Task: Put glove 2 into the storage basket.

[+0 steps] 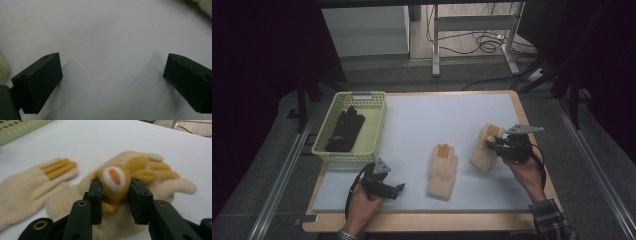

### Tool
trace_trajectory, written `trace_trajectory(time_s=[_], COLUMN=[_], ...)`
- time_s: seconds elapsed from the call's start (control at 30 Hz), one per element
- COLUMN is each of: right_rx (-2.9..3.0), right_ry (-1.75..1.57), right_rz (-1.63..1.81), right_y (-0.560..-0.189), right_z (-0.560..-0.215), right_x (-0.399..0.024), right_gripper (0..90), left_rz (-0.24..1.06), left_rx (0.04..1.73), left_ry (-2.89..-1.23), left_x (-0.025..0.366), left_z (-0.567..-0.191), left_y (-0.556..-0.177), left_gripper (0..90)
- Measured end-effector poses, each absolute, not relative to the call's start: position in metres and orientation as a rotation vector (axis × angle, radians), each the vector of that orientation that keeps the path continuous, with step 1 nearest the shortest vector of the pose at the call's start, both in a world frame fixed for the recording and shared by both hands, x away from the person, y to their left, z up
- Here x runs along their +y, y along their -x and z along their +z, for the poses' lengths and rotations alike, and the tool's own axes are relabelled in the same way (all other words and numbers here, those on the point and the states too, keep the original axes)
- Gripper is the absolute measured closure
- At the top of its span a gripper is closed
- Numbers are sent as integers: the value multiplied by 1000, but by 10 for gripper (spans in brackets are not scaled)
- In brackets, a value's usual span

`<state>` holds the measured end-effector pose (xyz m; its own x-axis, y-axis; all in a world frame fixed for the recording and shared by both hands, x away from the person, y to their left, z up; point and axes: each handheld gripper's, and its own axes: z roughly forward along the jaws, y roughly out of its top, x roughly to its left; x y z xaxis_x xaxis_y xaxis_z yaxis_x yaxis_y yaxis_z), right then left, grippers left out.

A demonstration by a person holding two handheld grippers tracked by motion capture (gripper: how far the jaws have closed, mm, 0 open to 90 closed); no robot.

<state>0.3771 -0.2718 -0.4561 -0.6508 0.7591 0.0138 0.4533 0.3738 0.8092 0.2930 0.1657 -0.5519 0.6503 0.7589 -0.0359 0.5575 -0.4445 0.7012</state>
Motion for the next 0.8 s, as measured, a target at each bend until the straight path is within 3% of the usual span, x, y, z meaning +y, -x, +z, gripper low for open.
trace_trajectory(time_s=[0.5,0.8], right_rx=[2405,2499], right_ry=[-868,-777], right_rz=[1310,1228], right_y=[-324,-320], right_z=[-436,-462], right_x=[-204,-155], right_gripper=[640,633], left_rz=[371,373], left_rx=[1020,1017], left_ry=[-2165,-2167], left_x=[166,166], left_z=[-552,-552], left_y=[-293,-293], left_gripper=[22,23])
